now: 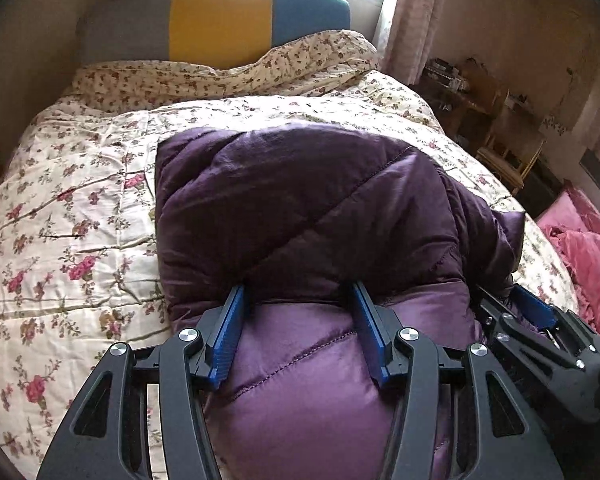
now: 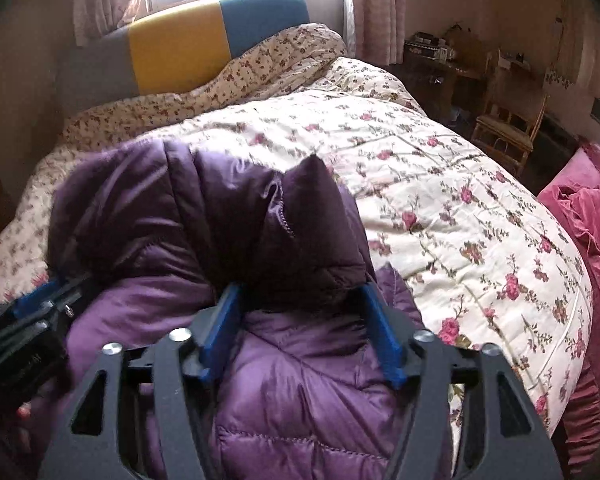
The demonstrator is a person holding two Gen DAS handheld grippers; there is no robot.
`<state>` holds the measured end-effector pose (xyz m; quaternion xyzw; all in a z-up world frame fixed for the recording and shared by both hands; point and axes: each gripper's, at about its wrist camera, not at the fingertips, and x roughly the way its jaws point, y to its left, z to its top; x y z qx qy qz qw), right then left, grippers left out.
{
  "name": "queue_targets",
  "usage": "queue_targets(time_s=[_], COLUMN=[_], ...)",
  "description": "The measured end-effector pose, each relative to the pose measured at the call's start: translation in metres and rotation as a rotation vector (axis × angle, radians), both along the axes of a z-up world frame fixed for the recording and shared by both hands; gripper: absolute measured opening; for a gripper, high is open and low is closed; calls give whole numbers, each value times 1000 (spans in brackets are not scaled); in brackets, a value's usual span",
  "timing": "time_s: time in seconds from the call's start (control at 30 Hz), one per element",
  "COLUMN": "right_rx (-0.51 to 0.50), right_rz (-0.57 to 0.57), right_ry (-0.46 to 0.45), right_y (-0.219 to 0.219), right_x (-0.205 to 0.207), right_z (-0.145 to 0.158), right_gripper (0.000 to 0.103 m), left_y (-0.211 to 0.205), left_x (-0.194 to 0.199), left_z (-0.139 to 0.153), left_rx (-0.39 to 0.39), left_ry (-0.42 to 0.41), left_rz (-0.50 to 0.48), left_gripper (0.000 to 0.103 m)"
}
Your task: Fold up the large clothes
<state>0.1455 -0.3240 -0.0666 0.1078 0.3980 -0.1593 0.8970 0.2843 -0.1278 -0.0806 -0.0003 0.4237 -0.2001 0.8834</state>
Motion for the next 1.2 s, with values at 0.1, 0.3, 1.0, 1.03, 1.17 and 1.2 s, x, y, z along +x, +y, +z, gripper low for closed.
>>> queue_targets(time_s=[0.1, 0.3, 1.0, 1.03, 1.17, 1.2], right_rx=[-15, -46, 53, 67, 106, 125], right_rz=[4, -25, -16, -5, 30, 42], right_ry=[-39, -20, 57, 55, 59, 62], right_y=[2, 0, -19, -19, -21, -22], right_x=[3, 17, 3, -3, -21, -26], right_z=[17, 16, -6, -3, 3, 2], right_gripper=[66, 65, 93, 93, 96, 96], left_y=[8, 13, 50, 57, 77, 79], left_x=[4, 10, -6, -9, -23, -25], left_z=[7, 11, 3, 3, -3, -5], left_rx=[-19, -19, -87, -106, -196, -216], left_ry=[3, -10, 33, 43, 106, 119], left_rz=[19, 45, 96, 100, 87, 82], left_gripper=[56, 56, 77, 79, 79, 79])
